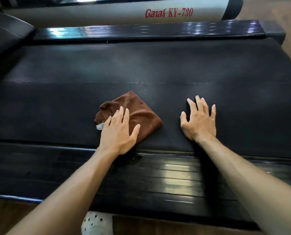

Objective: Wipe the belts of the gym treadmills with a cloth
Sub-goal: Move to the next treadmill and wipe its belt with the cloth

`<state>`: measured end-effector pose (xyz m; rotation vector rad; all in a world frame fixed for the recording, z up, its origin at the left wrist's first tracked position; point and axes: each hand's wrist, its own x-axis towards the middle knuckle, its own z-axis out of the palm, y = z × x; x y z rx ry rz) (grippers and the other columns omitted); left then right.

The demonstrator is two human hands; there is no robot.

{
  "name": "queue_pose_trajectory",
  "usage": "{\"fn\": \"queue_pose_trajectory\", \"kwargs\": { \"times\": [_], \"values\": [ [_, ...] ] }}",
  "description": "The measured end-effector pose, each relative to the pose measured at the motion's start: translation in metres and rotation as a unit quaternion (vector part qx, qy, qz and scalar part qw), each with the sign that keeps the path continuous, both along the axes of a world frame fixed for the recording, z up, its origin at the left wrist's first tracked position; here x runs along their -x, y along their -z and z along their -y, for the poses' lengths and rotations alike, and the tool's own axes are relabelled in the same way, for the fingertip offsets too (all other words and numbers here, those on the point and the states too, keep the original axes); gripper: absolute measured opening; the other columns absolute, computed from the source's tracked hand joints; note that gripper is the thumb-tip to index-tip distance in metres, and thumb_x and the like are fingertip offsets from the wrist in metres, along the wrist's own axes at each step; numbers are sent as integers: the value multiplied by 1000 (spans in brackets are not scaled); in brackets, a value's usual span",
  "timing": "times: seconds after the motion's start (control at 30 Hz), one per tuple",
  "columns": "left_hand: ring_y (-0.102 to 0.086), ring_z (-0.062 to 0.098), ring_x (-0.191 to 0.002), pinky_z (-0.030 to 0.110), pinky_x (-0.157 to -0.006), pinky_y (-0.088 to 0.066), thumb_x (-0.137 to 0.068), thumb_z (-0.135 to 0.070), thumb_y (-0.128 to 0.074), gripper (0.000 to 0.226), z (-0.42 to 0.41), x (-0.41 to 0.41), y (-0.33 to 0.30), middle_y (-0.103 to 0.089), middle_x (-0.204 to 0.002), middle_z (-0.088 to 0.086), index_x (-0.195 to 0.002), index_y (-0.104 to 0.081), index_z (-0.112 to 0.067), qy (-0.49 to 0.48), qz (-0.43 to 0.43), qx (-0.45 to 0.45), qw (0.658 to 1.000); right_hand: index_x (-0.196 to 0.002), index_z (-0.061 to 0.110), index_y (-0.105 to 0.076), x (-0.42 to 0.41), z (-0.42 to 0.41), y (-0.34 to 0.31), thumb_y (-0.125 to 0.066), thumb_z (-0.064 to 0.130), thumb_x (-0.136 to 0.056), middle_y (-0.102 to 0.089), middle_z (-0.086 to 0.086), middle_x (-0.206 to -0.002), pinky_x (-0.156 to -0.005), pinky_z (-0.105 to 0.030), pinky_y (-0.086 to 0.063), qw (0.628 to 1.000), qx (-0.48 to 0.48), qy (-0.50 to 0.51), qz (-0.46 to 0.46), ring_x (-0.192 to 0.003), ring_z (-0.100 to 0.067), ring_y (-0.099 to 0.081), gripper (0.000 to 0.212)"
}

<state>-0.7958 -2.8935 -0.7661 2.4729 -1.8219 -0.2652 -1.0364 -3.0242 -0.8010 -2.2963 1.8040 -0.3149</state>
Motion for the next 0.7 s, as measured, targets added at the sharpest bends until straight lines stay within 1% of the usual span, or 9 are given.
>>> {"fn": "queue_pose_trajectory", "kwargs": {
  "times": [0.07, 0.13, 0.23, 0.33, 0.4, 0.47, 0.57, 0.63, 0.7],
  "values": [
    [-17, 18, -156, 42, -127, -12, -106, -45, -35, 65, -3, -19, -7, -19, -170, 5, -163, -24, -15, 23, 6, 35, 999, -162, 19, -29, -2, 1, -6, -38, 42, -105, -17, -11, -171, -126, -57, 8, 1000, -7, -6, -7, -160, -24, -6, 62],
    [-28, 21, -152, 45, -124, -20, -103, -32, -45, 56, -2, -42, -12, -35, -164, 5, -157, -40, -17, 17, 25, 72, 997, -155, 15, -38, -7, -1, -13, -46, 34, -103, -33, -14, -163, -124, -62, 6, 999, 30, -34, -16, -156, -28, -19, 57],
    [-41, 24, -143, 47, -118, -28, -96, -22, -56, 51, 0, -72, -17, -50, -154, 4, -147, -54, -21, 24, 38, 79, 996, -129, 16, -62, -31, -18, -27, -60, 31, -94, -60, -8, -129, -124, -58, -12, 988, 103, -119, 0, -130, -29, -51, 38],
    [-48, 23, -136, 43, -113, -30, -97, -25, -59, 43, 6, -88, -21, -58, -145, -1, -140, -61, -25, 60, 50, 75, 994, -94, 20, -67, -70, -48, -41, -64, 41, -91, -62, -2, -99, -99, -46, -39, 975, 96, -198, 23, -101, -27, -60, 21],
    [-48, 20, -134, 42, -116, -24, -95, -26, -63, 43, 11, -94, -23, -60, -143, -5, -138, -62, -27, 60, 70, 70, 993, -81, 20, -66, -92, -68, -48, -68, 47, -86, -61, -2, -89, -83, -43, -41, 965, 107, -233, 48, -92, -27, -60, 27],
    [-47, 19, -134, 43, -119, -14, -91, -34, -71, 49, 12, -97, -21, -61, -140, -8, -138, -61, -29, 59, 108, 50, 991, -76, 20, -67, -107, -84, -52, -71, 51, -84, -62, -1, -86, -81, -42, -41, 958, 128, -254, 44, -90, -26, -60, 33],
    [-50, 19, -126, 41, -114, -21, -94, -32, -69, 42, 12, -101, -19, -64, -134, -9, -135, -63, -33, 59, 143, 80, 985, -81, 20, -70, -122, -103, -60, -70, 55, -87, -66, 0, -92, -82, -39, -44, 968, 56, -243, 31, -93, -23, -62, 35],
    [-52, 21, -119, 40, -106, -29, -97, -18, -60, 35, 13, -105, -18, -66, -129, -7, -130, -67, -31, 39, 114, 110, 987, -85, 21, -71, -126, -106, -62, -69, 55, -89, -68, 2, -95, -76, -35, -47, 977, -8, -208, 35, -91, -22, -64, 35],
    [-52, 24, -115, 41, -101, -34, -99, -18, -58, 30, 14, -108, -18, -67, -124, -4, -123, -71, -28, 5, 64, 111, 992, -83, 22, -70, -129, -107, -63, -70, 55, -86, -69, 5, -91, -71, -33, -46, 980, -27, -196, 34, -86, -19, -65, 33]
  ]
}}
